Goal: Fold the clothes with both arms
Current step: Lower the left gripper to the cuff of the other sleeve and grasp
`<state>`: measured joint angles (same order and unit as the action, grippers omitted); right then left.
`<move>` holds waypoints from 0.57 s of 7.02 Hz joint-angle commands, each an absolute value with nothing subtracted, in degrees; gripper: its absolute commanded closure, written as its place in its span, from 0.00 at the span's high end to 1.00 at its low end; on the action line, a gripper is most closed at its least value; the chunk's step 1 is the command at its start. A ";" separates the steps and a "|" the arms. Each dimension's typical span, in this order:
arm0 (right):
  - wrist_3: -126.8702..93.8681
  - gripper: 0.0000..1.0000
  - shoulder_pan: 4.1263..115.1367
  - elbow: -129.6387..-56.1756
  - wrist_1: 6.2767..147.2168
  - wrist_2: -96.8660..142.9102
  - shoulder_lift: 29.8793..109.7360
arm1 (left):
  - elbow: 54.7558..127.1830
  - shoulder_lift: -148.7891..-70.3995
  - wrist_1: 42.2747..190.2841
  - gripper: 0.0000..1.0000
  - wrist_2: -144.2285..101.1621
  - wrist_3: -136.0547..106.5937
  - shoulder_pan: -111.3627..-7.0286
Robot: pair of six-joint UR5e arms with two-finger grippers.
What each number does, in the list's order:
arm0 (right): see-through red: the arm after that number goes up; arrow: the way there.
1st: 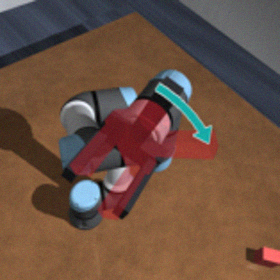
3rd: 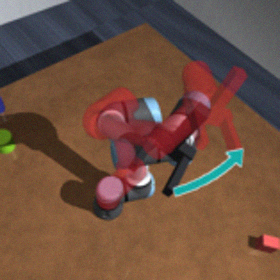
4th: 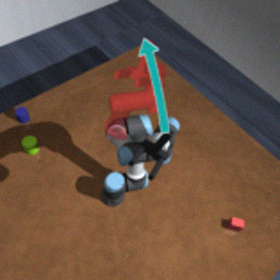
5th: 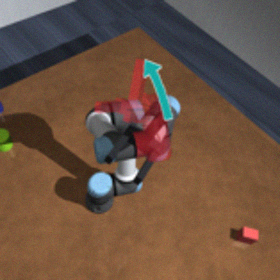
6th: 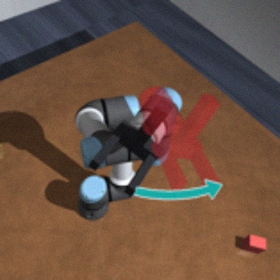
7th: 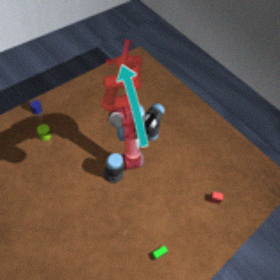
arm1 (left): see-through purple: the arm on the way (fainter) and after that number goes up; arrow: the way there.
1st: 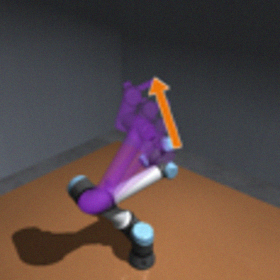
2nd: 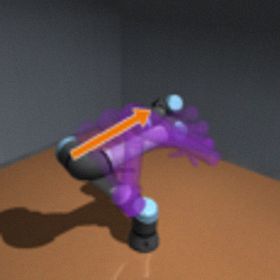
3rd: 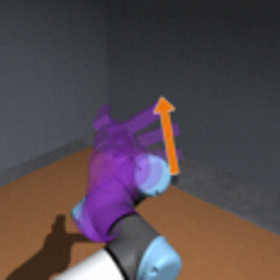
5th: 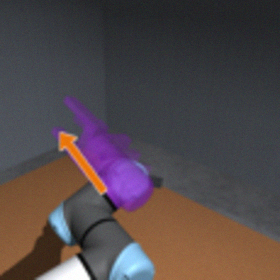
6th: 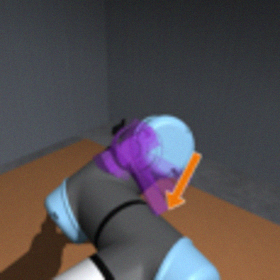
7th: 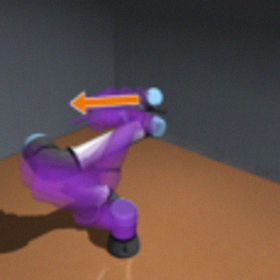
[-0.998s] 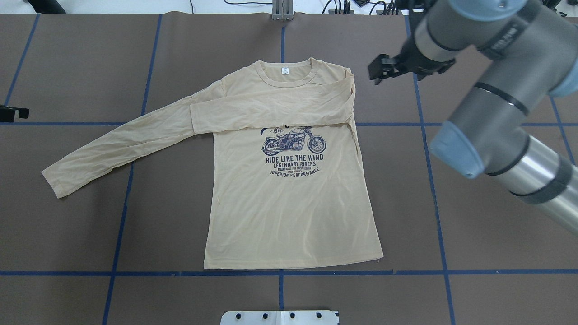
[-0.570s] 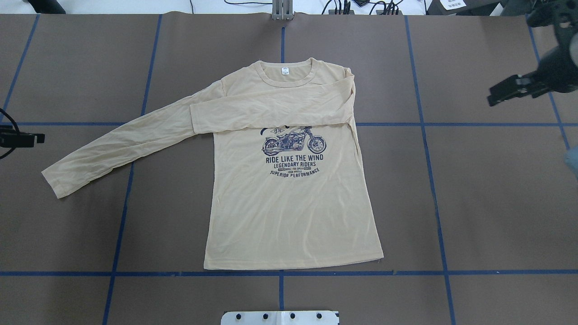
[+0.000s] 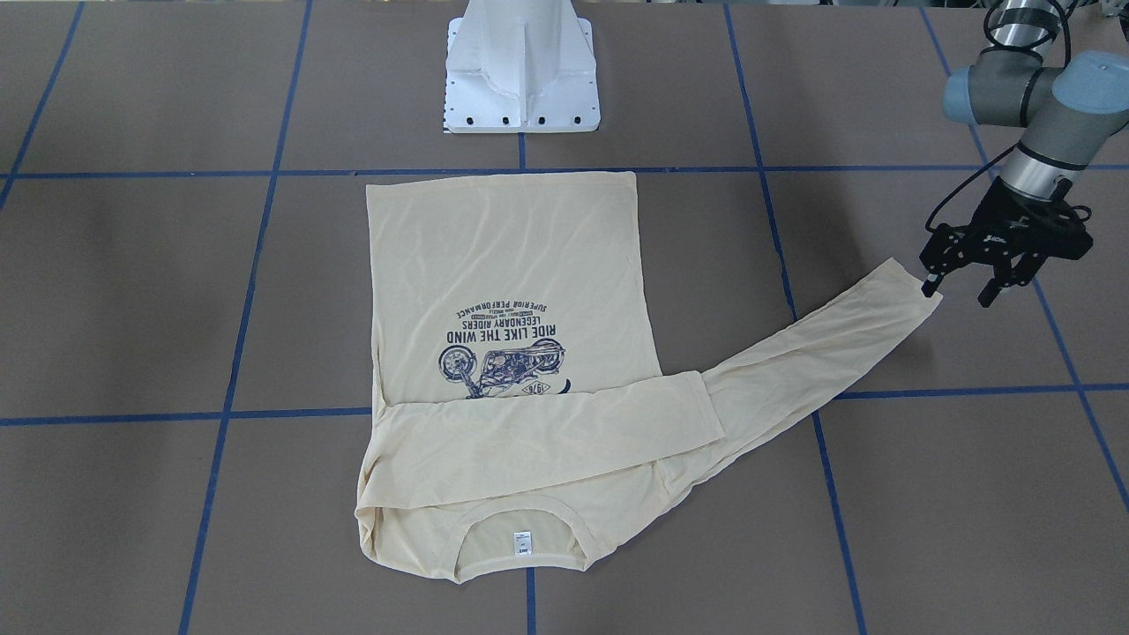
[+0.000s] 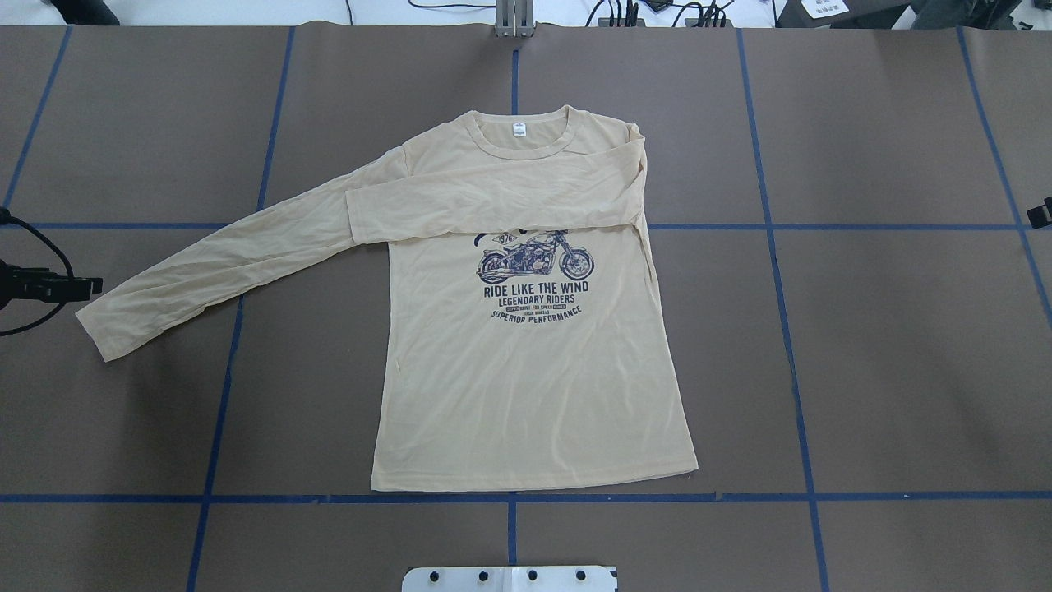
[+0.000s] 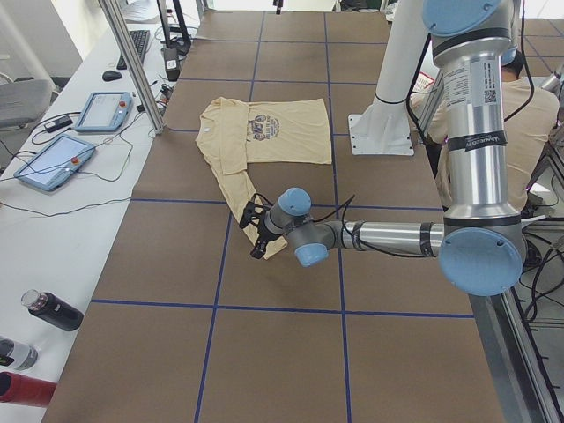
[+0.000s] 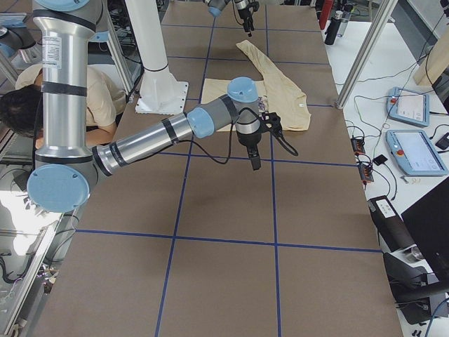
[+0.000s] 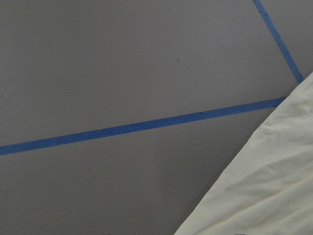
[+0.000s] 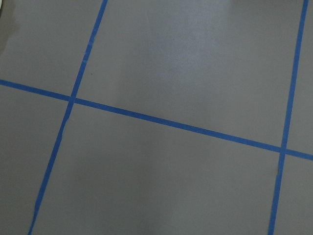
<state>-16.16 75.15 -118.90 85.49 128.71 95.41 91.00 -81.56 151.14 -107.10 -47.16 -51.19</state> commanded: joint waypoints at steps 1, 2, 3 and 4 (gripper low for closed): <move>-15.82 1.00 75.50 -118.57 84.99 129.11 95.71 | 90.44 -81.65 151.00 0.79 -106.79 -47.20 -49.49; -15.82 1.00 75.50 -118.56 85.08 129.11 95.71 | 90.44 -81.65 151.00 0.73 -106.79 -47.11 -48.87; -15.91 1.00 75.50 -118.56 84.99 129.11 95.71 | 89.92 -81.74 151.08 0.69 -106.79 -46.85 -48.69; -15.82 1.00 75.50 -118.65 84.99 129.11 95.71 | 89.56 -81.83 151.08 0.66 -106.79 -46.76 -48.52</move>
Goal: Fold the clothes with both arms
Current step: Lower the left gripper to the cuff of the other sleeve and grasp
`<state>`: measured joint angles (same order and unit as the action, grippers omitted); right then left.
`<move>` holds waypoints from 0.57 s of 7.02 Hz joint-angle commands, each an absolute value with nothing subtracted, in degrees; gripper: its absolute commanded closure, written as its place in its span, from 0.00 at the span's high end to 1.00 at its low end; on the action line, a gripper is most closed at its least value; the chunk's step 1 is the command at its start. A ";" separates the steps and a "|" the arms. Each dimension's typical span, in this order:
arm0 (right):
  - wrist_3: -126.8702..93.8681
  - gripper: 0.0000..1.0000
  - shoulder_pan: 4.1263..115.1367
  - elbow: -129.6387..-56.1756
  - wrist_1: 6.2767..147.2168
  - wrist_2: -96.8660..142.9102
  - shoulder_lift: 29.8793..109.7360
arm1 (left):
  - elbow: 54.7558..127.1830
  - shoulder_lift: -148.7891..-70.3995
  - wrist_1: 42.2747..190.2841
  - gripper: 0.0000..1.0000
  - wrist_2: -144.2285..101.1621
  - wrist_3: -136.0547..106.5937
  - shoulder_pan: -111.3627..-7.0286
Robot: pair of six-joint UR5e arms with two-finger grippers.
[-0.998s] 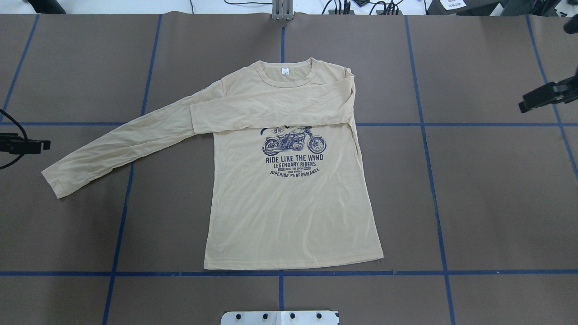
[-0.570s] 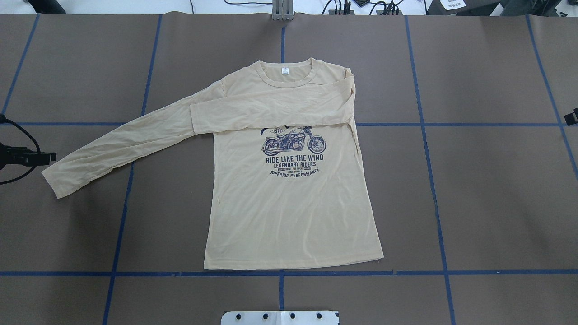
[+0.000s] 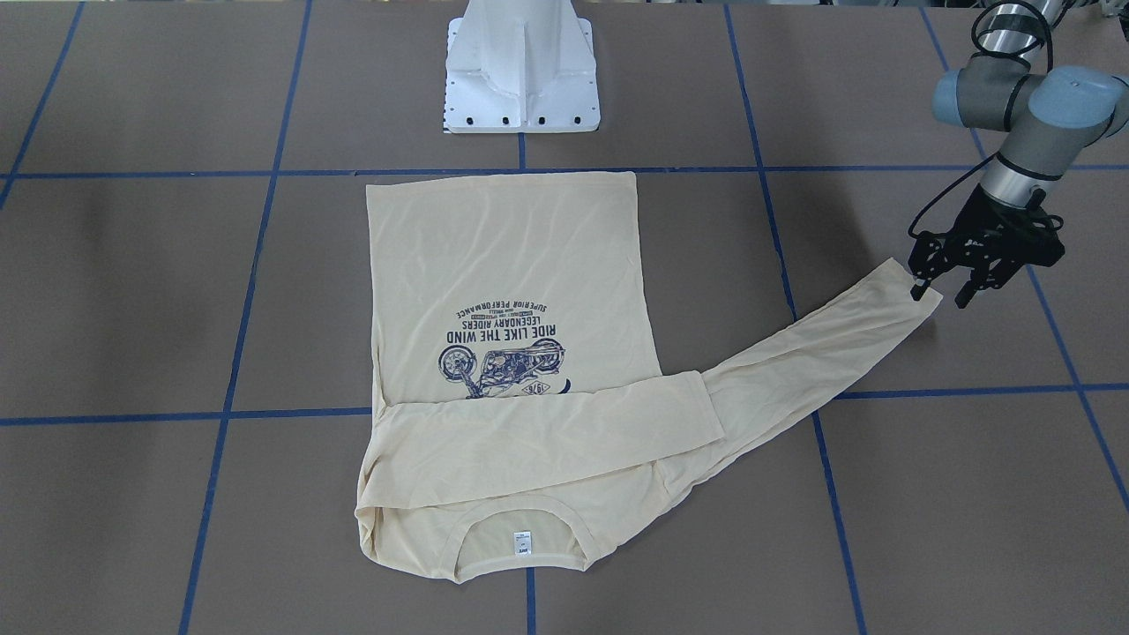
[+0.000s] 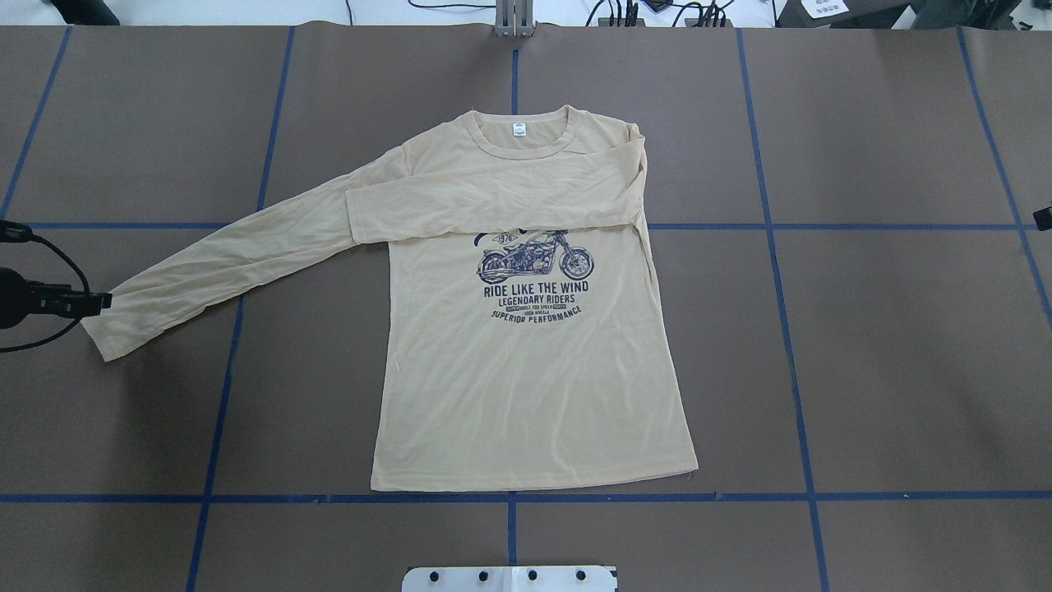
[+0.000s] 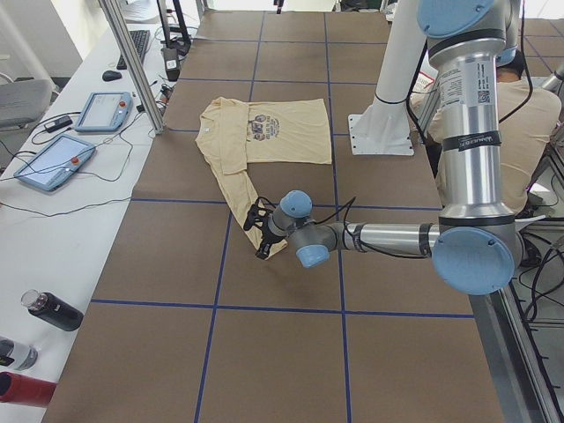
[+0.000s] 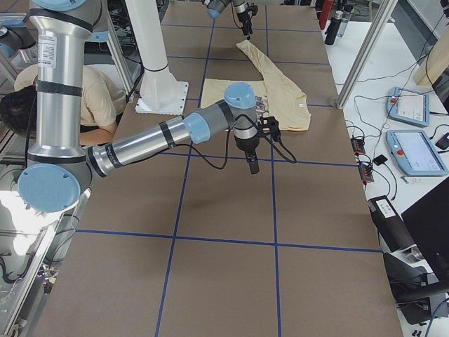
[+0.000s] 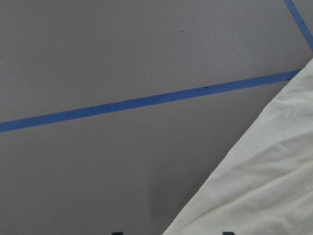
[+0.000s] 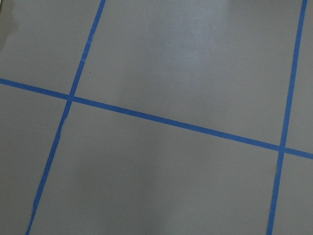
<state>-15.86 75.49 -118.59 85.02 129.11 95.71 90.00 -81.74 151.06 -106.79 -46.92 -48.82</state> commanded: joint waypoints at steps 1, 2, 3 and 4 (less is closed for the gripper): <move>-15.91 1.00 75.50 -118.65 84.99 129.11 95.71 | 89.21 -81.74 151.08 0.66 -106.79 -46.76 -48.52; -15.91 1.00 75.50 -118.65 84.99 129.11 95.71 | 89.12 -81.48 151.08 0.65 -106.79 -46.76 -48.43; -15.91 1.00 75.50 -118.65 84.99 129.11 95.80 | 89.12 -81.30 151.08 0.64 -106.79 -46.76 -48.34; -15.91 1.00 75.50 -118.65 84.99 129.02 95.80 | 89.12 -81.12 151.08 0.63 -106.79 -46.76 -47.99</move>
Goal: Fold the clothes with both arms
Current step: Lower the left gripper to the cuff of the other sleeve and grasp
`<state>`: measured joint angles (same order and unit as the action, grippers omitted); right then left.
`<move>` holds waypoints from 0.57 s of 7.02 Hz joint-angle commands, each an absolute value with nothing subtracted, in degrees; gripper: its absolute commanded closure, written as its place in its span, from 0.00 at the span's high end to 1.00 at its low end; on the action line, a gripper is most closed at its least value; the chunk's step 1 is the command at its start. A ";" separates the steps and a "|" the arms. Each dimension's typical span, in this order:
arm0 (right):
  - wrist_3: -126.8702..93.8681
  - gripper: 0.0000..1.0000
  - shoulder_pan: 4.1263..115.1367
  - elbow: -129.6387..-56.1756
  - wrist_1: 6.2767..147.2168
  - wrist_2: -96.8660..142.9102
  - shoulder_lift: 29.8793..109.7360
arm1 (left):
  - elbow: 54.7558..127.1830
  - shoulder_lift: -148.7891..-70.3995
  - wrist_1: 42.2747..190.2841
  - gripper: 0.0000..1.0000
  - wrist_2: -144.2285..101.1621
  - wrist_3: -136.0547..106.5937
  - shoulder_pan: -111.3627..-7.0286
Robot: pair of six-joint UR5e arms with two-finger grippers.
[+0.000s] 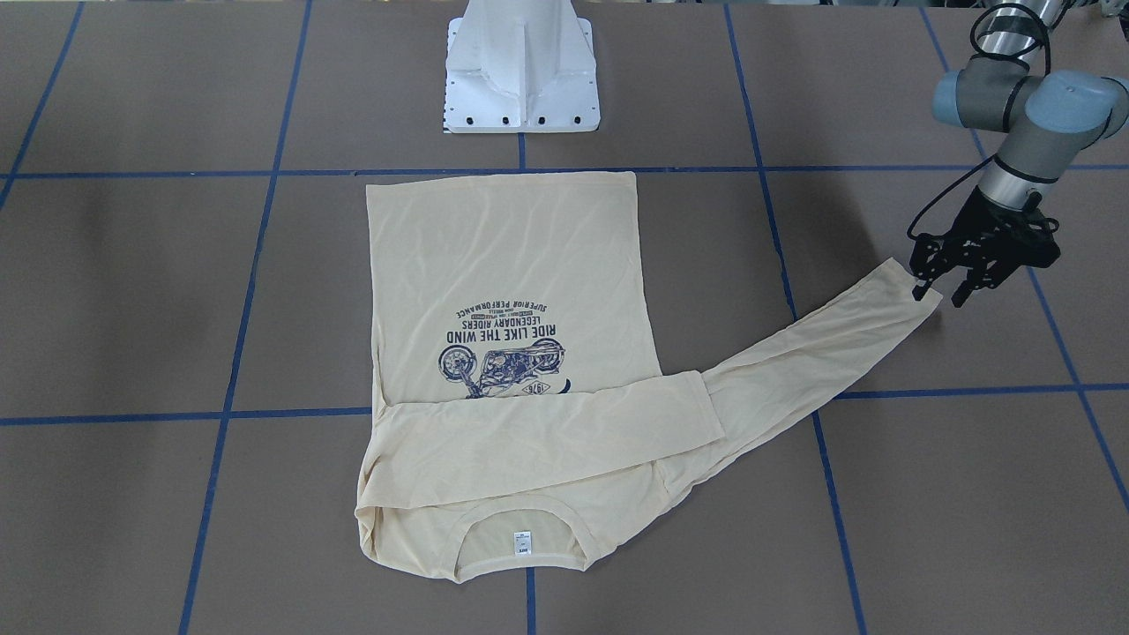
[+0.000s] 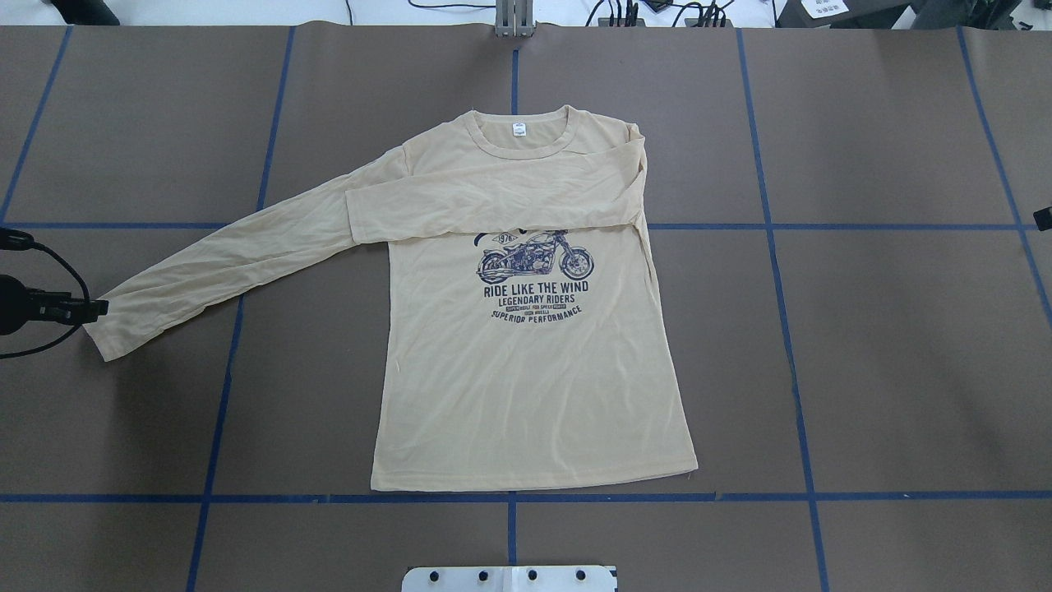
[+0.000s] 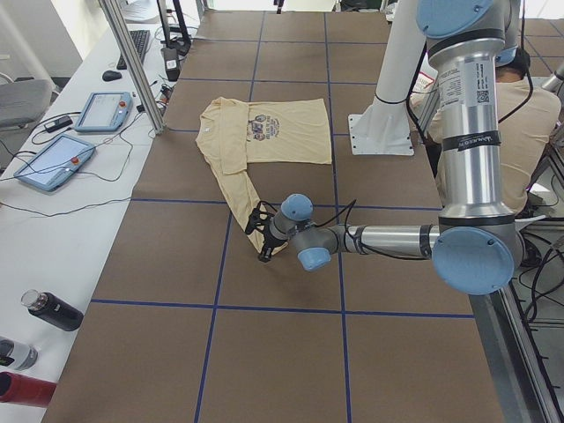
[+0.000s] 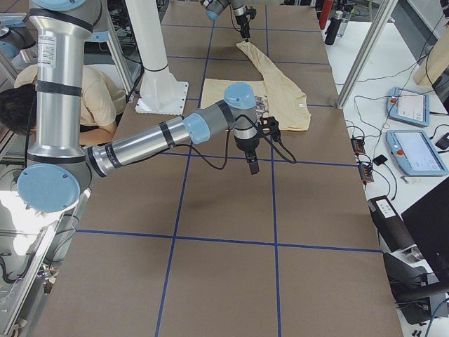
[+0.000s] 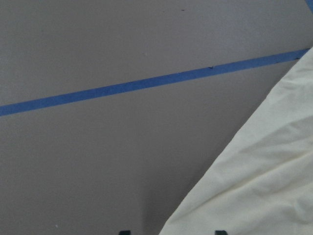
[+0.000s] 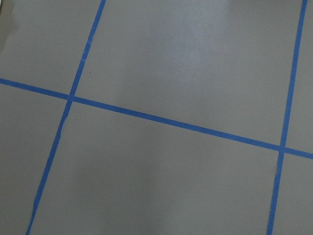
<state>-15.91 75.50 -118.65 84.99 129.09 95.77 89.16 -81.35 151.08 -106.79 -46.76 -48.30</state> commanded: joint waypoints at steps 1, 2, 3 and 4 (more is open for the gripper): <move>-15.91 1.00 75.50 -118.65 84.99 129.02 95.80 | 88.60 -81.04 151.69 0.61 -106.79 -46.76 -47.81; -15.82 1.00 75.50 -118.65 84.99 128.94 95.80 | 87.20 -81.04 153.53 0.60 -106.79 -46.76 -47.81; -15.82 1.00 75.50 -118.65 84.99 128.94 95.80 | 86.49 -81.04 154.76 0.58 -106.87 -46.84 -47.81; -15.91 1.00 75.50 -118.65 84.99 128.94 95.80 | 86.40 -81.12 154.78 0.51 -106.87 -46.85 -47.64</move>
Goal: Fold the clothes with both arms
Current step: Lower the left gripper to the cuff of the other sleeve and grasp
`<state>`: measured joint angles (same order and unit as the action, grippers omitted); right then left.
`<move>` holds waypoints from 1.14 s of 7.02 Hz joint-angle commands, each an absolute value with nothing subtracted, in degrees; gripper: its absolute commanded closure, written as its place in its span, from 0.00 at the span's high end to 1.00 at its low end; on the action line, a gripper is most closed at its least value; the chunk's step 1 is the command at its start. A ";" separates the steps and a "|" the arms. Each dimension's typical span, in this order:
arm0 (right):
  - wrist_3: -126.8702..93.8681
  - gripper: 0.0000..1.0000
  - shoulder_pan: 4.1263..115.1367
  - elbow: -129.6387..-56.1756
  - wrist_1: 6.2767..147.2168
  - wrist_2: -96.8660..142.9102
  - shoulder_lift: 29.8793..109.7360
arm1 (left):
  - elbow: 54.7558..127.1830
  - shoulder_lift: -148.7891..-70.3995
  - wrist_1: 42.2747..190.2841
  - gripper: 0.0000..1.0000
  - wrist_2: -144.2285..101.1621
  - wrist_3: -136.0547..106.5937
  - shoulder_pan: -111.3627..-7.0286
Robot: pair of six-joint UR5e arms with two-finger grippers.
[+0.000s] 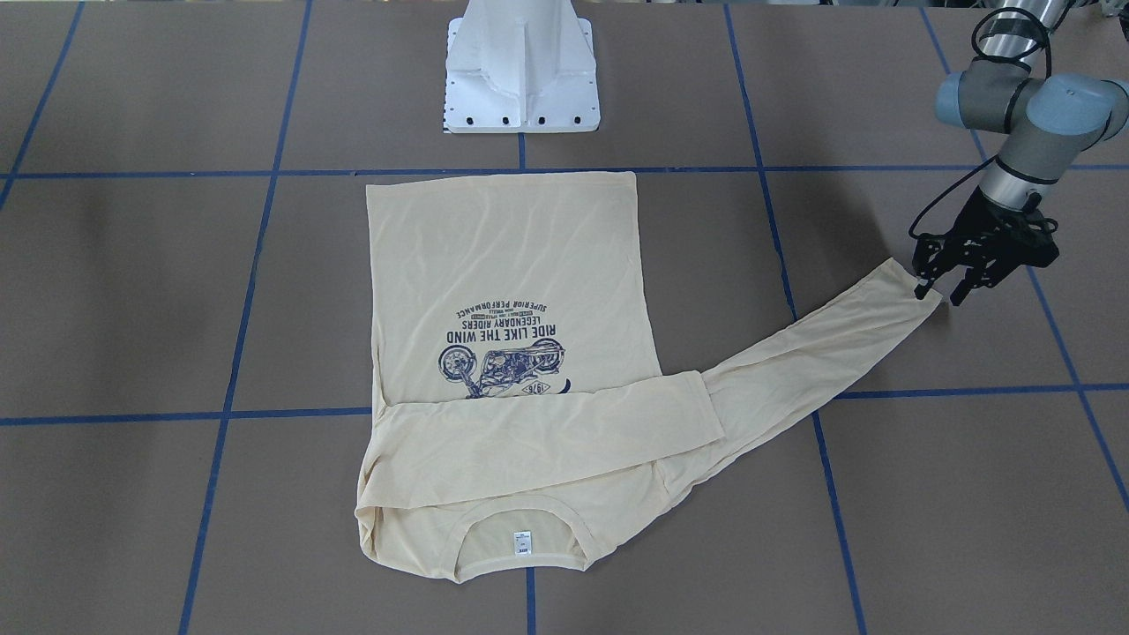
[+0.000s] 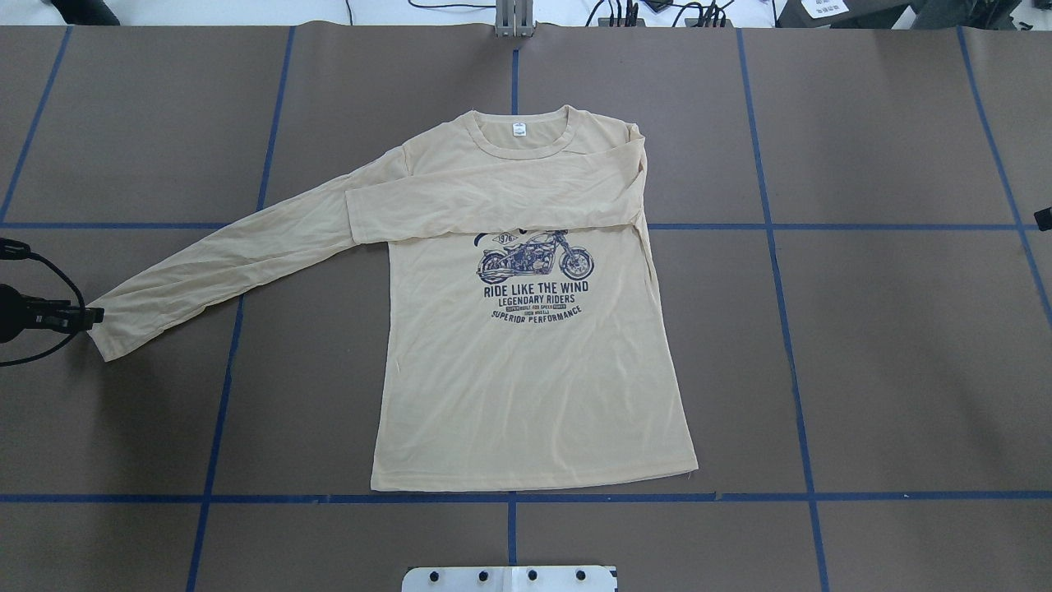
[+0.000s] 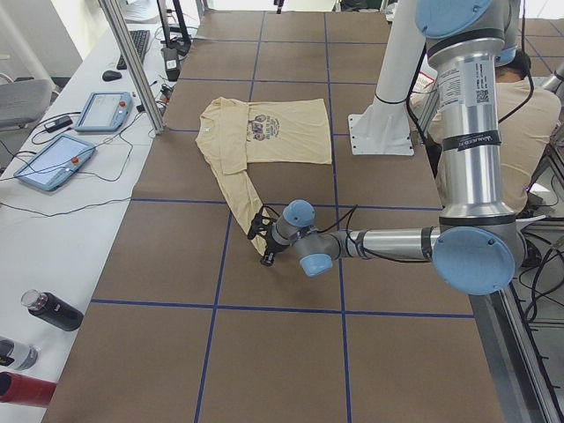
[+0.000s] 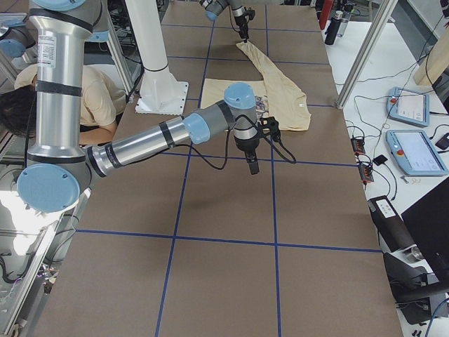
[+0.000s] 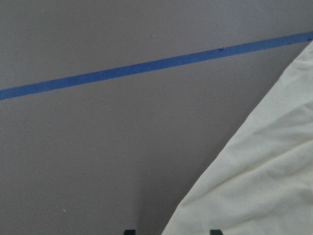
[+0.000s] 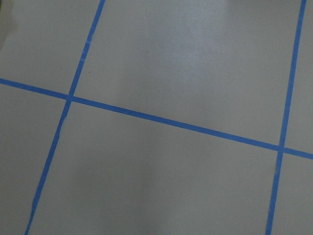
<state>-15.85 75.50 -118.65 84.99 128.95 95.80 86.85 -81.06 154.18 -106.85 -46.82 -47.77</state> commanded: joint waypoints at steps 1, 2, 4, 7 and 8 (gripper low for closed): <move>-15.82 1.00 75.50 -118.65 84.99 128.94 95.80 | 86.40 -81.04 154.78 0.45 -106.87 -46.85 -47.64; -15.82 1.00 75.50 -118.65 84.99 128.94 95.71 | 86.48 -81.12 154.78 0.36 -106.96 -46.93 -47.55; -15.82 1.00 75.50 -118.65 84.99 128.94 95.80 | 86.57 -81.04 155.47 0.03 -107.14 -46.93 -47.55; -15.91 1.00 75.50 -118.74 84.99 129.02 95.71 | 89.02 -80.95 154.96 0.00 -108.53 -46.58 -47.90; -15.82 1.00 75.50 -118.65 84.99 129.02 95.71 | 90.34 -81.30 154.60 0.00 -112.81 -46.23 -48.68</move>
<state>-15.86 75.50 -118.73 84.99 128.99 95.72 88.75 -81.04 155.04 -109.22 -46.57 -48.00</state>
